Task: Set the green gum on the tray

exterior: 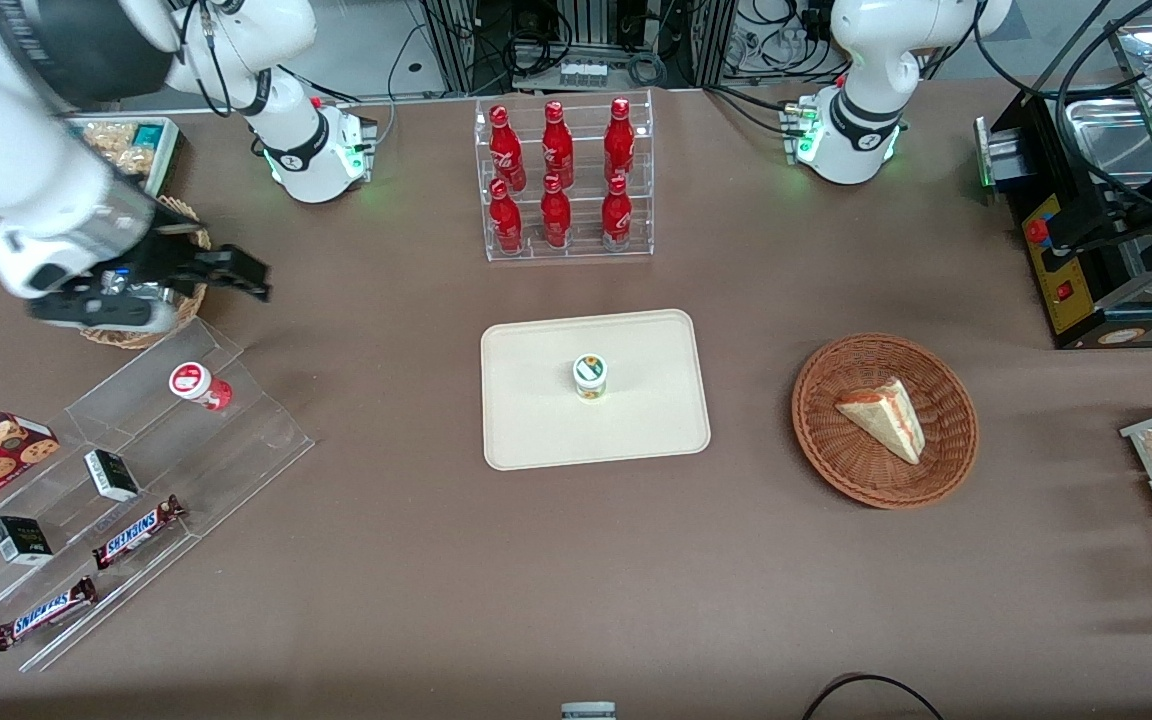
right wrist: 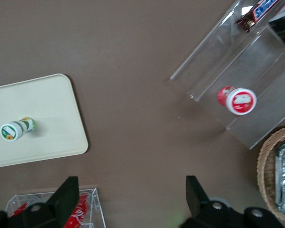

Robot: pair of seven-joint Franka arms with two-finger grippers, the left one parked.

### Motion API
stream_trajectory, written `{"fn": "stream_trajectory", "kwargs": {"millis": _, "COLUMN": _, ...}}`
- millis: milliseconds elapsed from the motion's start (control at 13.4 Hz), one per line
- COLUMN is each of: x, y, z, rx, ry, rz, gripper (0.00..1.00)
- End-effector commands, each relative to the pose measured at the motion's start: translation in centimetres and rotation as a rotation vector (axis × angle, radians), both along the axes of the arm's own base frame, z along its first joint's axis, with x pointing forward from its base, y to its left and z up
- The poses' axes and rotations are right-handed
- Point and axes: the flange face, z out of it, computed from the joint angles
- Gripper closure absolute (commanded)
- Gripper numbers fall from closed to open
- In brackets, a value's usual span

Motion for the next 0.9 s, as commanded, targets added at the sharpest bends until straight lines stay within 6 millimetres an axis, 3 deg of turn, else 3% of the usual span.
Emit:
{"fn": "stream_trajectory", "kwargs": {"millis": 0, "x": 0.8, "y": -2.8, "z": 1.2, "rx": -0.060, "ry": -0.014, "rz": 0.017, "gripper": 0.00}}
{"fn": "stream_trajectory", "kwargs": {"millis": 75, "x": 1.6, "y": -4.7, "z": 0.8, "rx": -0.060, "ry": -0.007, "rz": 0.008, "gripper": 0.00}}
{"fn": "stream_trajectory", "kwargs": {"millis": 374, "x": 3.6, "y": -6.7, "z": 0.6, "rx": -0.072, "ry": -0.013, "rz": 0.036, "gripper": 0.00}}
{"fn": "stream_trajectory", "kwargs": {"millis": 524, "x": 5.0, "y": -8.7, "z": 0.3, "rx": -0.066, "ry": 0.007, "rz": 0.063, "gripper": 0.00}}
{"fn": "stream_trajectory", "kwargs": {"millis": 823, "x": 4.9, "y": -10.6, "z": 0.6, "rx": -0.064, "ry": 0.004, "rz": 0.065, "gripper": 0.00}}
